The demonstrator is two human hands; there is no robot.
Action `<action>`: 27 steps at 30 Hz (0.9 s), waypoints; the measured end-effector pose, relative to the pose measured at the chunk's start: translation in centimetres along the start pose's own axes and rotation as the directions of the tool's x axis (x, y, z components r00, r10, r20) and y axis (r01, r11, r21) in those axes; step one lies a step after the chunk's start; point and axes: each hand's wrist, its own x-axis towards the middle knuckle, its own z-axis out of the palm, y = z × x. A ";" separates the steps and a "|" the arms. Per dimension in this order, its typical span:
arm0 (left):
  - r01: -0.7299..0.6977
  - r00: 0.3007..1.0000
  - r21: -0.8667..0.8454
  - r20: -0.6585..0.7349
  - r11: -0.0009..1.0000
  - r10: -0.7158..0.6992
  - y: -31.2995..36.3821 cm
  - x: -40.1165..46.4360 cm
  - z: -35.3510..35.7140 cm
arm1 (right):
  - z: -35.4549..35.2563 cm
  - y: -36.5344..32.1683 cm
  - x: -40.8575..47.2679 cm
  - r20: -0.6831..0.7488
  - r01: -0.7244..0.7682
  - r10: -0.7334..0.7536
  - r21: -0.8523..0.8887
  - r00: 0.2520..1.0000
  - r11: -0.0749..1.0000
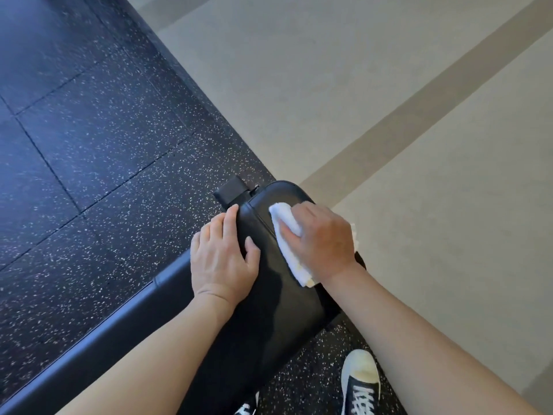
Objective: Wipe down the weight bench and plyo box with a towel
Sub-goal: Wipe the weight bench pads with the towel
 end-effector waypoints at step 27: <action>-0.007 0.998 0.029 -0.055 1.000 0.008 -0.4 0.4 0.8 | 4.4 -2.4 8.4 0.039 0.111 -0.113 0.038 0.993 0.993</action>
